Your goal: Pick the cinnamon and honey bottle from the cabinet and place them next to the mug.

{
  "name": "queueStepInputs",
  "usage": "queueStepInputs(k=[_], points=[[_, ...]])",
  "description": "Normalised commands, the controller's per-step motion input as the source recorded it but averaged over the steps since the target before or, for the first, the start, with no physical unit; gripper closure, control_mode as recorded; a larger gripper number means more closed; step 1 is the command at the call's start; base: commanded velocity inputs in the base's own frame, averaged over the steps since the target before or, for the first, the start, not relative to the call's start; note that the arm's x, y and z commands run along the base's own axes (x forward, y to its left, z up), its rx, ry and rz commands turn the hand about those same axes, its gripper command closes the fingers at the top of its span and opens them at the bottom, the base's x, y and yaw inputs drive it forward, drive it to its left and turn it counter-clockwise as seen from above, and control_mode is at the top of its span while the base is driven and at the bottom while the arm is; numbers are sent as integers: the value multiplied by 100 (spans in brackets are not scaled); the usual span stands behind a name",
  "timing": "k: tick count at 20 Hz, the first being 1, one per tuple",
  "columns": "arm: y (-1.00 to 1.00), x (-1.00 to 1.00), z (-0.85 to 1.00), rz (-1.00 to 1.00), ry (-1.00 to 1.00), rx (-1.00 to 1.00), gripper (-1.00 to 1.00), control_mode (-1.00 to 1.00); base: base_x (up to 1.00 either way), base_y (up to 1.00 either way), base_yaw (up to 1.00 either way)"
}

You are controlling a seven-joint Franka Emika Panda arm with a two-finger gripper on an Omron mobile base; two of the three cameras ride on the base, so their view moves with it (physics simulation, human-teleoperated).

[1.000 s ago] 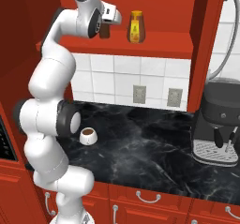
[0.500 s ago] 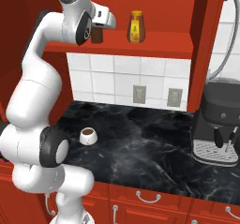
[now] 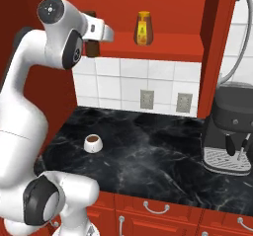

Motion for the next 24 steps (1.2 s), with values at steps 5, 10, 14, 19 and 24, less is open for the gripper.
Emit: queueStepInputs(k=[5,10,14,19,24], points=[[-7,-97,0,2,0,0,100,-100,0,0,0],[-9,-86,-6,29,0,0,100,-100,0,0,0],[-7,-73,-21,40,0,0,100,-100,0,0,0],[-6,-75,-1,42,0,0,100,-100,0,0,0],[0,-74,-1,36,0,-1,100,-100,0,0,0]])
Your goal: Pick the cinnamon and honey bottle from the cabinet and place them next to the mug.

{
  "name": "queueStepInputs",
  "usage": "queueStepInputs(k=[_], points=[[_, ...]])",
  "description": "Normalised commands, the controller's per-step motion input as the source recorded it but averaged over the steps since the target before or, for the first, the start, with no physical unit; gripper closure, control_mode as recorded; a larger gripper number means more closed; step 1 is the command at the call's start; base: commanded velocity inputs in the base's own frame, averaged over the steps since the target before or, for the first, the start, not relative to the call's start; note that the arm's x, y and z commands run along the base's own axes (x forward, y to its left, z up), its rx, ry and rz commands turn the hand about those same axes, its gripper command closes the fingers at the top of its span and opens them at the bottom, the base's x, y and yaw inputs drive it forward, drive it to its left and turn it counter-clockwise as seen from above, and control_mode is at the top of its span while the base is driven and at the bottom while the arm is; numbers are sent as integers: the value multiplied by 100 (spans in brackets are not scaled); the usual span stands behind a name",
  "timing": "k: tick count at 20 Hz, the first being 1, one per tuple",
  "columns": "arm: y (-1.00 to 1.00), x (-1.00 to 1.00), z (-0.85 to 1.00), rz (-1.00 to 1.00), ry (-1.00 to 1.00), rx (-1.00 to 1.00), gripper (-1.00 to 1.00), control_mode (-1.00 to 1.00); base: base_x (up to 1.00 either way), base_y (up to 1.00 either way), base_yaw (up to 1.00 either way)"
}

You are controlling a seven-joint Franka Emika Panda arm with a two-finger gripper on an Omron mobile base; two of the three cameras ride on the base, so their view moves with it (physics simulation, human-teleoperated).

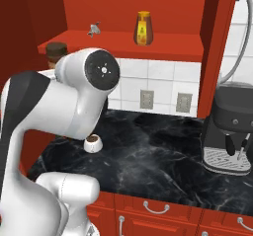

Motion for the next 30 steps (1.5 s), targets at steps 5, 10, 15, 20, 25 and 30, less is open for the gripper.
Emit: queueStepInputs(k=[5,10,15,20,25,30], points=[[0,-16,-52,11,-2,-9,100,-100,0,0,0],[0,0,-94,4,0,-11,100,-100,0,0,0],[0,4,-97,2,0,-8,100,-100,0,0,0],[0,37,-68,4,0,-4,100,-100,0,0,0],[0,69,-22,7,0,0,100,-100,0,0,0],[-1,79,-1,6,0,0,100,-100,0,0,0]])
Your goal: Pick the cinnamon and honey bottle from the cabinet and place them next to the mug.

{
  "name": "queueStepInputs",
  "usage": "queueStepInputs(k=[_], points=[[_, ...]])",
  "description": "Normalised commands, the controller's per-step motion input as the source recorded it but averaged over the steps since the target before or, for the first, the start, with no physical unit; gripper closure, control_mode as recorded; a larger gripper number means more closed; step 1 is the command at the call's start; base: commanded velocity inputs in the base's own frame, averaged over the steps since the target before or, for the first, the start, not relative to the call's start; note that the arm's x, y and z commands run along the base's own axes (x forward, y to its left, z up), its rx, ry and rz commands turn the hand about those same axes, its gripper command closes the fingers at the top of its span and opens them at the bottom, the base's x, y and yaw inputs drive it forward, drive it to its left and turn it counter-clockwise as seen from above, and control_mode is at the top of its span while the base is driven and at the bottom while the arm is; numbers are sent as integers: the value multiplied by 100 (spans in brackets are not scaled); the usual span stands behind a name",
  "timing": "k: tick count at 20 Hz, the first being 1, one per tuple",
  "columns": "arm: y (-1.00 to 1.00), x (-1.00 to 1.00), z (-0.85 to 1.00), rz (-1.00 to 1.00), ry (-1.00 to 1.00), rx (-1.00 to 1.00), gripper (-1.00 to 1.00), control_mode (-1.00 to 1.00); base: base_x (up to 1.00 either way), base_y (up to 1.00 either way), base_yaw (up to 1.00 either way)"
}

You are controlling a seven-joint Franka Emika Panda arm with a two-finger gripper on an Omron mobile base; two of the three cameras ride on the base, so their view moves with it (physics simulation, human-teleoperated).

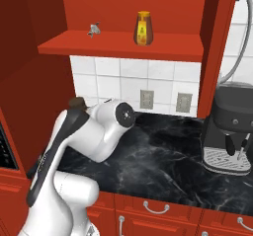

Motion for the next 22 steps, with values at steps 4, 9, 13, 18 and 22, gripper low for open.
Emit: queueStepInputs(k=[4,9,13,18,22], points=[[-7,57,0,6,0,0,100,-100,0,0,0],[-1,34,-20,10,5,2,100,-100,0,0,0],[-3,23,-29,18,5,7,100,-100,0,0,0],[-11,17,-25,13,0,8,100,-100,0,0,0],[-7,22,-37,5,0,4,100,-100,0,0,0]])
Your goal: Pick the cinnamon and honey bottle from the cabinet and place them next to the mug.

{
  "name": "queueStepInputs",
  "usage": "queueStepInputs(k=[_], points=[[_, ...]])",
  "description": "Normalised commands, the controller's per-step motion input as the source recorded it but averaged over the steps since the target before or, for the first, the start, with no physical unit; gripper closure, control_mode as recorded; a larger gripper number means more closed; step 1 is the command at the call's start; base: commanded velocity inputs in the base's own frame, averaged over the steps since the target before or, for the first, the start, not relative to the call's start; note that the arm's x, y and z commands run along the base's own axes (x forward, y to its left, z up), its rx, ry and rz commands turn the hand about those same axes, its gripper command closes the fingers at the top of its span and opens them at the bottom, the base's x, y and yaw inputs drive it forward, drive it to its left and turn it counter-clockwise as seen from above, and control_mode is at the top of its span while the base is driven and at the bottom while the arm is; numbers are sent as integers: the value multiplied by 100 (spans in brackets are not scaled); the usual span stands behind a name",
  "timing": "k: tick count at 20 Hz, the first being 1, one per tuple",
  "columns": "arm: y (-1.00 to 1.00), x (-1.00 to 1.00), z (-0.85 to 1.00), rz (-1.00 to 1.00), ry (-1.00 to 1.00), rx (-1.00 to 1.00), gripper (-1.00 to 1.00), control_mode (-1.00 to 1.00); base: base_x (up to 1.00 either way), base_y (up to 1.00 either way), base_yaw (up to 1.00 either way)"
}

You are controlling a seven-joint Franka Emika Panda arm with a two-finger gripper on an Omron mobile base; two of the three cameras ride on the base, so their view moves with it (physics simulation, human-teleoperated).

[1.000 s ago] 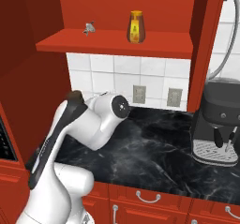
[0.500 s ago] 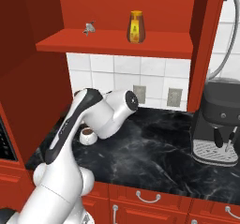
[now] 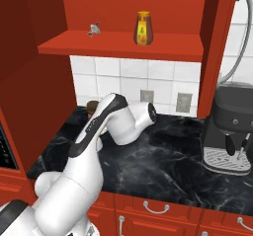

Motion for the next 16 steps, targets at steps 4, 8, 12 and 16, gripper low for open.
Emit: queueStepInputs(k=[4,8,12,16], points=[[-2,16,-44,0,0,1,100,-100,0,0,0],[0,10,-46,0,5,0,100,-100,0,0,0],[0,11,-54,1,9,0,100,-100,0,0,0],[0,15,-58,1,7,0,100,-100,0,0,0]])
